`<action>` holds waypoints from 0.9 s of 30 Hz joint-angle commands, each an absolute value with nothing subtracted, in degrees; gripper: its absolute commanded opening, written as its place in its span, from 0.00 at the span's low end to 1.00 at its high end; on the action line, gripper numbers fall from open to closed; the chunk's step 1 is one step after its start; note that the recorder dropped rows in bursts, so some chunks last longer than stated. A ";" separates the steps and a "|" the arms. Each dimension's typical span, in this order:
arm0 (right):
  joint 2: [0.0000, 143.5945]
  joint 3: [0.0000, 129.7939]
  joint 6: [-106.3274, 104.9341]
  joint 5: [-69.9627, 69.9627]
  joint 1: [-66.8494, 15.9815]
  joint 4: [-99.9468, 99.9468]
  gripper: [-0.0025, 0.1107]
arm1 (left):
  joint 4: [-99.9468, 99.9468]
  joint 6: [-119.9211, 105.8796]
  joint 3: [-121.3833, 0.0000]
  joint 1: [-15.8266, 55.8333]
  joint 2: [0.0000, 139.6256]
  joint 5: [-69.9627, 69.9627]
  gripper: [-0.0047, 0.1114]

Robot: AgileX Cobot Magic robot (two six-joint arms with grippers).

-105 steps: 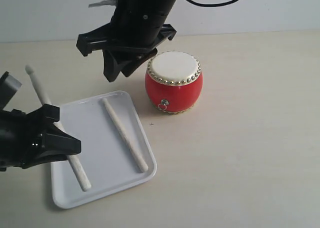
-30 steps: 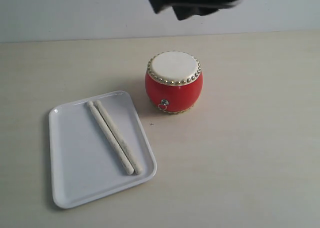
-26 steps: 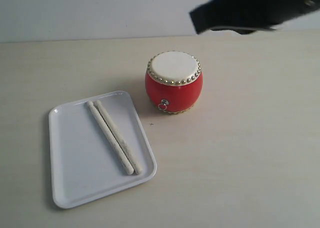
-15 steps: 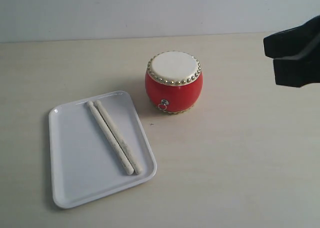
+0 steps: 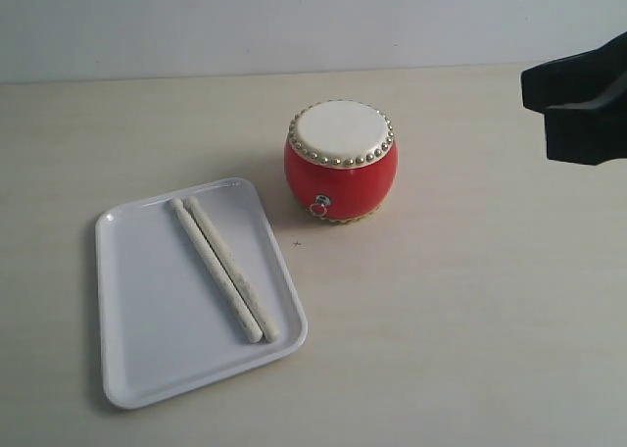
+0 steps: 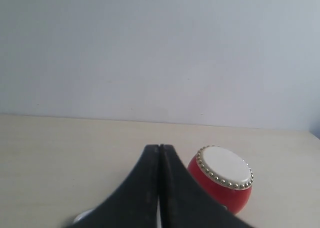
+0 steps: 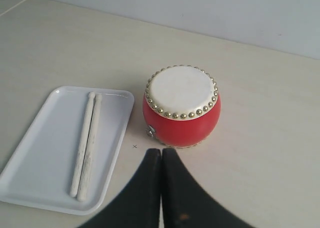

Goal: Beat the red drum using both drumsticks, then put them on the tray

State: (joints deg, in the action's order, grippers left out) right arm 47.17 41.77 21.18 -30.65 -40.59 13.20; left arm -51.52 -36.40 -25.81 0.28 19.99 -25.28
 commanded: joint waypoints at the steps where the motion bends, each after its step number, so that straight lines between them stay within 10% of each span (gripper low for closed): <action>1: 46.64 41.58 21.19 -29.95 -40.67 13.53 0.02 | -52.10 -35.98 -25.54 0.58 19.61 -25.27 0.04; 17: 46.64 41.58 21.19 -29.95 -40.67 13.53 0.02 | -49.71 -40.60 -25.54 0.58 19.61 -17.10 0.04; 27: 46.64 41.58 21.07 -30.05 -40.67 13.74 0.02 | -8.47 -2.68 -8.79 -0.15 10.50 0.00 0.04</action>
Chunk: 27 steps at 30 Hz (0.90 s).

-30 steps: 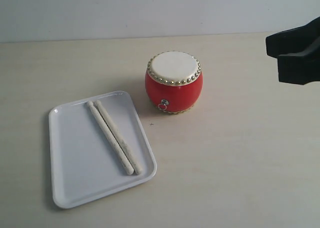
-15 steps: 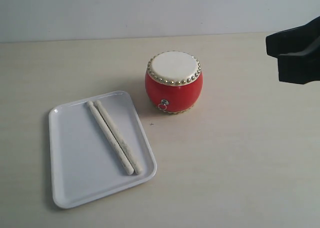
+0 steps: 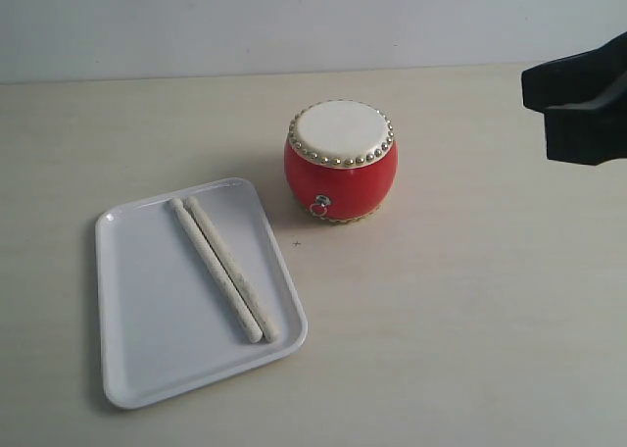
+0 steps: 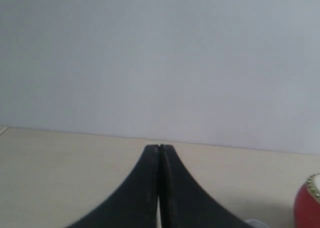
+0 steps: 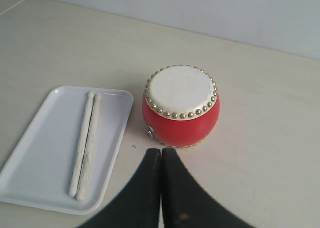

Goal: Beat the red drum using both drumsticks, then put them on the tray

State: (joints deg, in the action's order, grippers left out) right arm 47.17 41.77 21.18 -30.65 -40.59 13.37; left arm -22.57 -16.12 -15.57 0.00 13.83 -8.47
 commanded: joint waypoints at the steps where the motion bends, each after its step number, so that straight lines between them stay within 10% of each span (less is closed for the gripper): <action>1: 46.64 41.58 21.07 -30.05 -40.67 13.74 0.02 | -6.42 -2.05 -5.54 -0.15 8.93 3.03 0.04; 27: 46.64 41.58 21.07 -30.05 -40.67 13.74 0.02 | 1.44 10.56 0.00 -0.05 4.34 4.91 0.04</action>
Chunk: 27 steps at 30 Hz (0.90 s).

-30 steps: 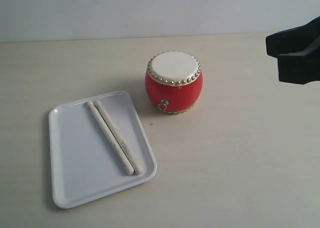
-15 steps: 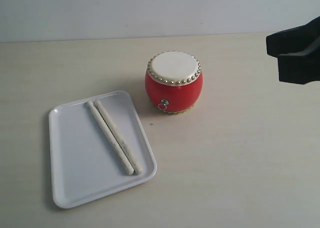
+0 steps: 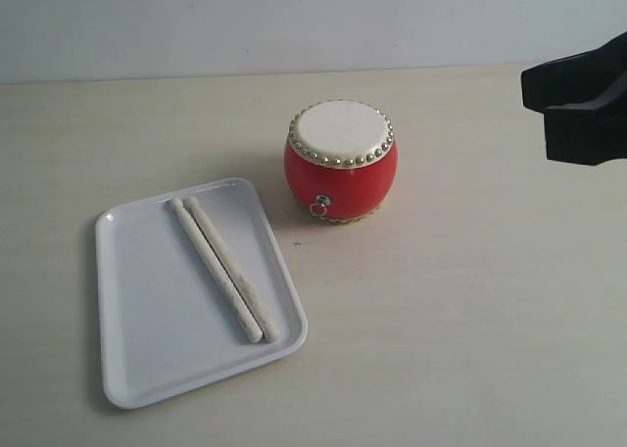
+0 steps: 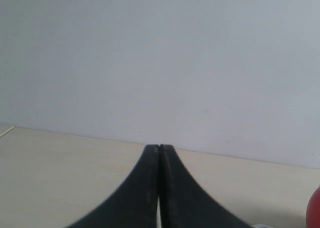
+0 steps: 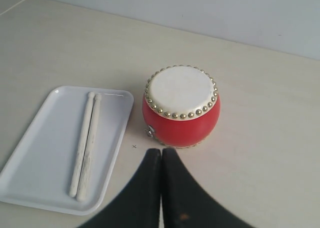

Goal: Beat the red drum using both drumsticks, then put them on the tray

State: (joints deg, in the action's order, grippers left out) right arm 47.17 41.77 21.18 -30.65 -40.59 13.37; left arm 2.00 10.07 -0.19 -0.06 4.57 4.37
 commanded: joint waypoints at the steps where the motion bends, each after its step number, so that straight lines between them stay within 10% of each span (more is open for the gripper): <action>1: 46.64 41.58 21.07 -30.05 -40.67 13.74 0.02 | 1.44 10.56 0.00 -0.05 4.34 4.91 0.04; 16: 44.78 41.03 20.17 -30.00 -39.37 14.27 0.02 | 1.44 10.56 0.00 -0.05 4.34 4.91 0.04; 27: 28.79 11.58 31.28 8.62 -11.04 13.50 0.02 | 1.44 10.56 0.00 -0.05 4.34 4.91 0.04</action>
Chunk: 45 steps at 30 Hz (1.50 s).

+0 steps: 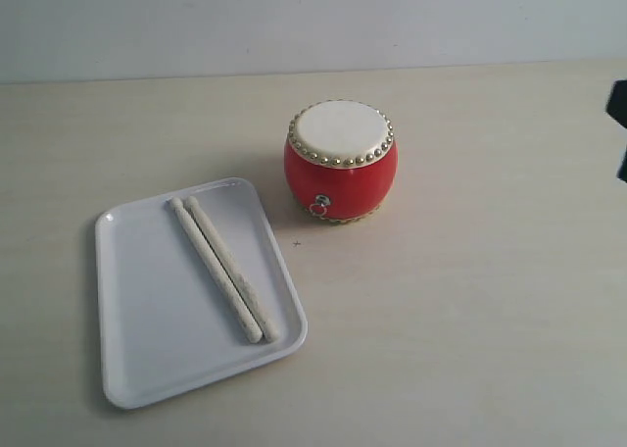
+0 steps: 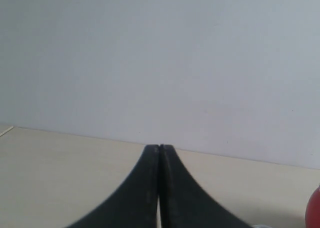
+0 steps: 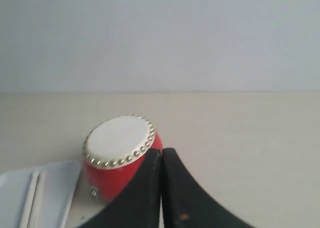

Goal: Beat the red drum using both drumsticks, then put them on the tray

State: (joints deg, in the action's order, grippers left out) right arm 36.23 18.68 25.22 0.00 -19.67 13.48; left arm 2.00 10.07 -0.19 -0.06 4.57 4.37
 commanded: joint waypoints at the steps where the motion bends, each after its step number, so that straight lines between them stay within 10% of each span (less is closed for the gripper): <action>1: 26.55 10.23 31.59 8.62 -8.77 13.50 0.02 | 1.44 10.56 0.00 -0.05 4.34 4.91 0.04; 15: 0.18 0.00 23.97 -12.04 -1.87 15.74 0.02 | 1.44 10.56 0.00 -0.05 4.34 4.91 0.04; 45: 0.00 0.00 21.03 -12.37 -5.53 13.63 0.02 | 1.44 10.25 0.00 -0.05 4.34 4.91 0.04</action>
